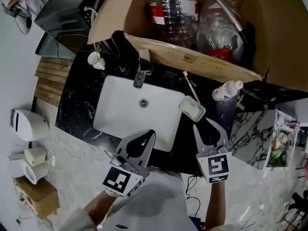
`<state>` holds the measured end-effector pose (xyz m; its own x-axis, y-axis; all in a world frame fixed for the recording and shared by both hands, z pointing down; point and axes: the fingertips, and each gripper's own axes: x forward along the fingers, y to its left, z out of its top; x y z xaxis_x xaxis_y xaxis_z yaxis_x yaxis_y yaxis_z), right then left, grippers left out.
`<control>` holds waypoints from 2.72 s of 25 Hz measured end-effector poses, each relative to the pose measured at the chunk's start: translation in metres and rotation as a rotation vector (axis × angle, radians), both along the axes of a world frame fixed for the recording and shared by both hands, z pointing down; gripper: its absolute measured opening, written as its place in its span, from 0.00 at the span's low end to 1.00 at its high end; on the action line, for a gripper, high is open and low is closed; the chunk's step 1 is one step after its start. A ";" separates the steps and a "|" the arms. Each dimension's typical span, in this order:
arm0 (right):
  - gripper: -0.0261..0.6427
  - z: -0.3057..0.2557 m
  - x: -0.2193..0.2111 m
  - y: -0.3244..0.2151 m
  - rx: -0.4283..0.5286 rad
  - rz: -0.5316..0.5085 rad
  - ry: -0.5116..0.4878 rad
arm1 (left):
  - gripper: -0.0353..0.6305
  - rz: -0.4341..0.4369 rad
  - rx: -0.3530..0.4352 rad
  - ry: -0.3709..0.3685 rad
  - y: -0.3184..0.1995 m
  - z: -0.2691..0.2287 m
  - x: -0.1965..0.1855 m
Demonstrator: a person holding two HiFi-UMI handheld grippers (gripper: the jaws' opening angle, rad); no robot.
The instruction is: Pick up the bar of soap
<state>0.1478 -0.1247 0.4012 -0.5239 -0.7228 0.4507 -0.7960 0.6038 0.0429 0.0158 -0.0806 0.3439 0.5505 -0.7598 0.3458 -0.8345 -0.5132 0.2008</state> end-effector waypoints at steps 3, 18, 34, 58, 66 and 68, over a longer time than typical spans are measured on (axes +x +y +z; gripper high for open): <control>0.23 0.016 -0.004 -0.007 -0.065 -0.060 0.025 | 0.05 -0.005 -0.015 0.001 -0.003 0.007 -0.001; 0.25 0.073 -0.016 -0.037 -0.188 -0.241 0.198 | 0.05 -0.036 -0.088 0.015 -0.030 0.040 0.001; 0.32 0.146 -0.021 -0.053 -0.359 -0.374 0.293 | 0.05 -0.058 -0.164 0.026 -0.049 0.073 0.004; 0.33 0.198 -0.016 -0.058 -0.486 -0.448 0.367 | 0.05 -0.074 -0.229 0.032 -0.047 0.109 0.006; 0.33 0.205 -0.016 -0.055 -0.533 -0.487 0.501 | 0.05 -0.080 -0.230 0.046 -0.045 0.108 0.009; 0.32 0.207 -0.017 -0.054 -0.545 -0.505 0.518 | 0.05 -0.078 -0.229 0.048 -0.045 0.108 0.009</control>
